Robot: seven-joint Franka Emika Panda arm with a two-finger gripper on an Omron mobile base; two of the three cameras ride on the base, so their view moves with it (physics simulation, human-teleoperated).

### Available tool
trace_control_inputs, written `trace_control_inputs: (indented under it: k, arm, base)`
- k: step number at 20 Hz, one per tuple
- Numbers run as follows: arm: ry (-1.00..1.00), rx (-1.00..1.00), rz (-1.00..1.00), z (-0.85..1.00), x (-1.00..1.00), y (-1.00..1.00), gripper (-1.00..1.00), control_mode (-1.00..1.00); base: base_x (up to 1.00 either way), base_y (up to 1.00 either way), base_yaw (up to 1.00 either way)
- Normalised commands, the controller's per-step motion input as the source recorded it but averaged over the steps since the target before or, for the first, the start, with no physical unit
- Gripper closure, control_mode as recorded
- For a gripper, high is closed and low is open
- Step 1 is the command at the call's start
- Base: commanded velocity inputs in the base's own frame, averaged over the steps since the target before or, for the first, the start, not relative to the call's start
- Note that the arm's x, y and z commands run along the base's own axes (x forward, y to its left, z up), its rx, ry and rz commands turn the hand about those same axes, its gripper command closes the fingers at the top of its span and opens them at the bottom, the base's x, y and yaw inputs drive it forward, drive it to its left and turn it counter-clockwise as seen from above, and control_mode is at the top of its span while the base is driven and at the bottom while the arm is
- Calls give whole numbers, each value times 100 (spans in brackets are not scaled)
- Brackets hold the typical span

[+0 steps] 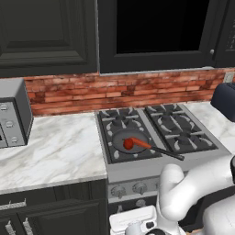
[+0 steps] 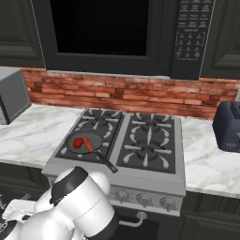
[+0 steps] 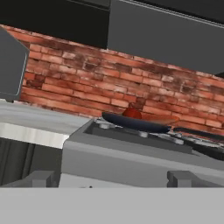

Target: Put the bell pepper and carrot in the pan. Then turn on the front left burner and set the heat to medium.

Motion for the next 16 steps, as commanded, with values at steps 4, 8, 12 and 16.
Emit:
trace_control_inputs:
  k: [4, 8, 12, 16]
  arm:
    - [9, 0, 0, -17, 1, 0, -100, -100]
    - [6, 0, 0, -2, 19, 0, -100, -100]
    - [4, 0, 0, -3, 25, 0, -100, -100]
    - [2, 0, 0, 0, 18, 0, -100, -100]
  base:
    - [0, 0, 0]
    - [0, 0, 0]
    - [0, 0, 0]
    - [0, 0, 0]
